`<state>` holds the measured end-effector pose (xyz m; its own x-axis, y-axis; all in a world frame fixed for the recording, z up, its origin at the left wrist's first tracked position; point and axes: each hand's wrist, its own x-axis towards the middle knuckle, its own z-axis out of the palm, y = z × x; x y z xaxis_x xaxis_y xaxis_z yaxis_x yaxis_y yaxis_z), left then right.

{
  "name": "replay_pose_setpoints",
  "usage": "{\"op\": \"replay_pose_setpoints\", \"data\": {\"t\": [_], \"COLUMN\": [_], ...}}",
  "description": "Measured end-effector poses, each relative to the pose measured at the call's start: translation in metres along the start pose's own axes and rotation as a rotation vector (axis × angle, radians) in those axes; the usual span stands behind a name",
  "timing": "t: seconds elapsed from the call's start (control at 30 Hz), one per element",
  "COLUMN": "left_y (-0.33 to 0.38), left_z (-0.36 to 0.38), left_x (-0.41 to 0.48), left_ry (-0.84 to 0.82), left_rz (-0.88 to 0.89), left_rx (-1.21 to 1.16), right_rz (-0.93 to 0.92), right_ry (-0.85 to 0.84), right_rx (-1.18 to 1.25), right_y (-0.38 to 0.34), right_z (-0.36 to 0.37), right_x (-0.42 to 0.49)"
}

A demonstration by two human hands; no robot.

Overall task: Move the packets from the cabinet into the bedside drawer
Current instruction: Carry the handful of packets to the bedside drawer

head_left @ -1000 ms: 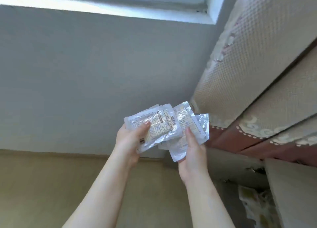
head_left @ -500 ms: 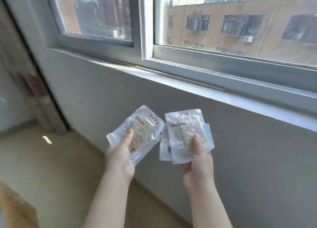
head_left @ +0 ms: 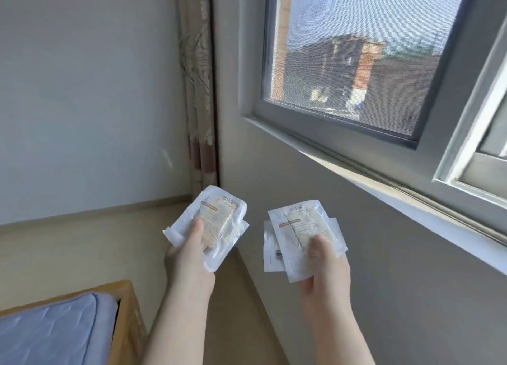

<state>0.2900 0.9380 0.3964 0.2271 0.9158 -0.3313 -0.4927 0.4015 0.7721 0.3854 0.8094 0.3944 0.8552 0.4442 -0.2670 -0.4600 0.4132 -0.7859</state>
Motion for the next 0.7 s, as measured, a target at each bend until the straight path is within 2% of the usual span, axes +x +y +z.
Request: {"op": "replay_pose_setpoints", "data": {"t": [0.13, 0.33, 0.5, 0.6, 0.7], "left_y": [0.021, 0.054, 0.086, 0.107, 0.131], "left_z": [0.013, 0.048, 0.061, 0.054, 0.046], "left_x": [0.072, 0.176, 0.244, 0.284, 0.329], "left_ry": [0.065, 0.058, 0.362, 0.446, 0.461], "left_rz": [0.063, 0.179, 0.264, 0.313, 0.365], "left_rx": [-0.063, -0.046, -0.121, -0.162, -0.155], "right_rz": [0.077, 0.069, 0.139, 0.204, 0.219], "right_ry": [-0.151, -0.366, -0.51, -0.562, -0.563], "right_rx": [-0.021, -0.069, -0.179, -0.232, -0.242], "right_y": [0.017, 0.027, 0.069, 0.104, 0.134], "right_z": [0.06, 0.156, 0.242, 0.285, 0.334], "right_x": [0.059, 0.167, 0.224, 0.246, 0.268]}}
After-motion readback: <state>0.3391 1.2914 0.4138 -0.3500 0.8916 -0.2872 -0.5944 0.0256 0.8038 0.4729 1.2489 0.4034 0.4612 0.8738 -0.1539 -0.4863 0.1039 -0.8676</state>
